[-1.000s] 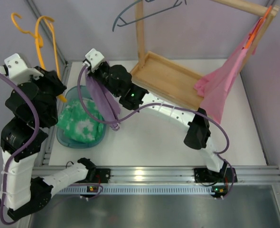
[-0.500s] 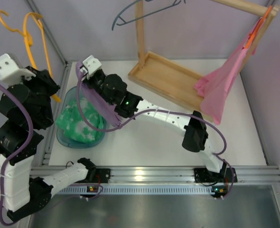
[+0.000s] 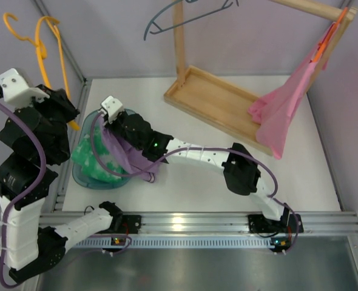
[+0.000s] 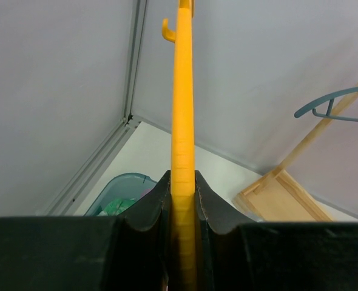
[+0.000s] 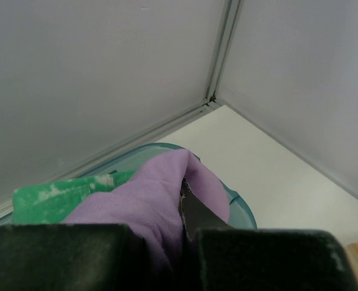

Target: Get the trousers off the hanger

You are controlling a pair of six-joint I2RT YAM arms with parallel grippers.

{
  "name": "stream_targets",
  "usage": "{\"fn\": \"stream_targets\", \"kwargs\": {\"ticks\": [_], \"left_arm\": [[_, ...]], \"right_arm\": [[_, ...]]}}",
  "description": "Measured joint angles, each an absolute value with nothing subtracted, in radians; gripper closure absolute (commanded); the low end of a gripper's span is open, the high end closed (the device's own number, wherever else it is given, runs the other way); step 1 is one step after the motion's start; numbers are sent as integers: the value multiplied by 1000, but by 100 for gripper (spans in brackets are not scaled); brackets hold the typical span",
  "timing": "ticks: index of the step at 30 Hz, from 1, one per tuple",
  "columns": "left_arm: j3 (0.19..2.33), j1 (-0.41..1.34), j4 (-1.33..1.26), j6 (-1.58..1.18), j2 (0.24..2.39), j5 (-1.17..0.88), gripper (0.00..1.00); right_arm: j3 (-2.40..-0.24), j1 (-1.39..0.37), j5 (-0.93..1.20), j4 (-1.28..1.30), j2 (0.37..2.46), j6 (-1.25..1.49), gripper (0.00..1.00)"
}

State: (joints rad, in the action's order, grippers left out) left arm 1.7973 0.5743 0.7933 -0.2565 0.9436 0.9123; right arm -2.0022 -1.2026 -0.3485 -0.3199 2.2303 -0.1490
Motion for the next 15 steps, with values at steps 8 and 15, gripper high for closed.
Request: {"fn": "stream_targets", "kwargs": {"ticks": [8,15], "left_arm": [[1771,574,793,-258,935,886,100],[1772,574,783,-253,933,883,100]], "right_arm": [[-2003,-1218,-295,-197,2232,-142,100],[-2004,-1233,-249,-188,2269,-62,100]]}}
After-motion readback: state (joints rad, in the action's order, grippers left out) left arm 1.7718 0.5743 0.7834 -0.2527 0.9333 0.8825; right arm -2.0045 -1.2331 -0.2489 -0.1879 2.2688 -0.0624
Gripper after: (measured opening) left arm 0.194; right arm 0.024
